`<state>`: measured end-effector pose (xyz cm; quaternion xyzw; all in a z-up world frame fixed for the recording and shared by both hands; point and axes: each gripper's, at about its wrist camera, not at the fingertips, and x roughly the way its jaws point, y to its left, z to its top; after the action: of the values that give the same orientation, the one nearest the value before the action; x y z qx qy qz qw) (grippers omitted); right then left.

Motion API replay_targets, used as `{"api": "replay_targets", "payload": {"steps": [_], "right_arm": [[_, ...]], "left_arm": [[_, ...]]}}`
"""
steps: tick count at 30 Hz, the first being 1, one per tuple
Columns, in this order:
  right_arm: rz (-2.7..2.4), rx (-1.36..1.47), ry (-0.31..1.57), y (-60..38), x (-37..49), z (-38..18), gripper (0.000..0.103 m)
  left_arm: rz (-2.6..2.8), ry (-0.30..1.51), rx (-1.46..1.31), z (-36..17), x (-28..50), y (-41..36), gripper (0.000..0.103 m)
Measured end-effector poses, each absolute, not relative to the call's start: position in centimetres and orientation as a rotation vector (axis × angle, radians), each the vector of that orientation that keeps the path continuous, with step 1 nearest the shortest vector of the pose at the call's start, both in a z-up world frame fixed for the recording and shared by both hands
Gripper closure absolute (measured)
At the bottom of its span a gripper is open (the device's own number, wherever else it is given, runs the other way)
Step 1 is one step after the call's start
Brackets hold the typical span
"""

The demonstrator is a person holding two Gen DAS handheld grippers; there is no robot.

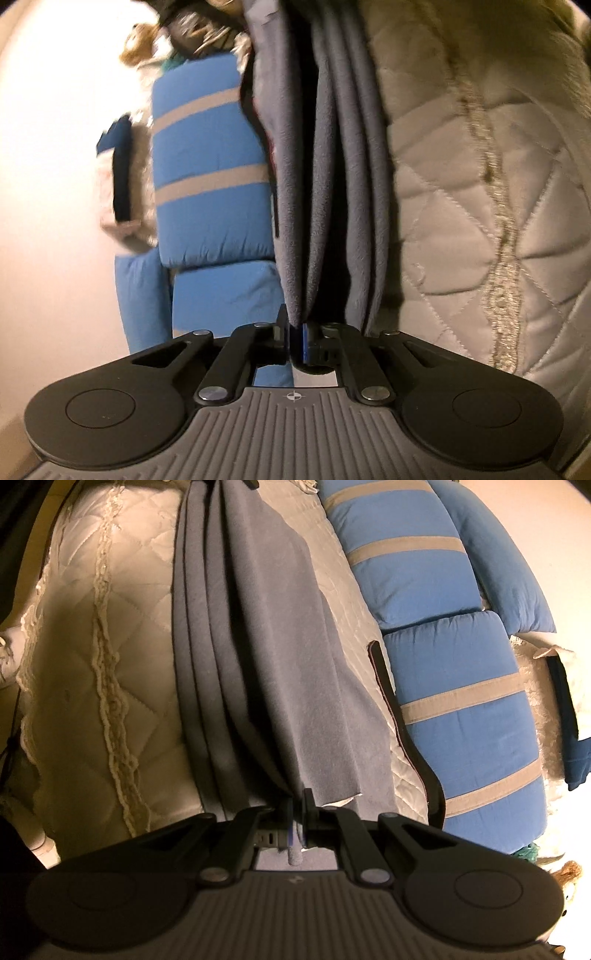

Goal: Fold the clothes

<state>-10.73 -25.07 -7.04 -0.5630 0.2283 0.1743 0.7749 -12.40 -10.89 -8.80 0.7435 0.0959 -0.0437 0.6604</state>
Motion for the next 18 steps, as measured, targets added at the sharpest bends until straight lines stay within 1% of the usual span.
{"api": "replay_targets", "payload": {"steps": [7, 12, 13, 14, 15, 16, 17, 18], "right_arm": [[0.402, -1.233, 0.460, -23.7, -10.9, -7.1, 0.099], [0.434, -1.239, 0.516, -23.7, -10.6, -6.9, 0.098], [0.441, -1.233, 0.537, -23.8, -10.6, -6.8, 0.096], [0.436, -1.223, 0.552, -23.9, -10.5, -6.6, 0.087], [0.428, -1.209, 0.569, -24.1, -10.4, -6.5, 0.078], [0.427, -1.186, 0.587, -24.3, -10.4, -6.1, 0.073], [0.430, -1.149, 0.604, -24.6, -10.3, -5.6, 0.070], [0.433, -1.107, 0.620, -24.9, -10.1, -5.0, 0.062]], "left_arm": [[-0.119, 0.416, 1.471, -6.4, -11.5, -10.3, 0.097], [-0.165, 0.432, 1.513, -7.5, -12.1, -10.2, 0.093], [-0.172, 0.436, 1.528, -7.9, -12.4, -10.1, 0.089], [-0.171, 0.434, 1.539, -8.1, -12.5, -10.1, 0.085], [-0.166, 0.421, 1.550, -8.2, -12.6, -10.0, 0.077], [-0.160, 0.407, 1.561, -8.2, -12.8, -10.0, 0.069], [-0.159, 0.397, 1.561, -8.1, -12.8, -9.9, 0.066], [-0.158, 0.389, 1.559, -8.0, -12.7, -9.8, 0.058]]}}
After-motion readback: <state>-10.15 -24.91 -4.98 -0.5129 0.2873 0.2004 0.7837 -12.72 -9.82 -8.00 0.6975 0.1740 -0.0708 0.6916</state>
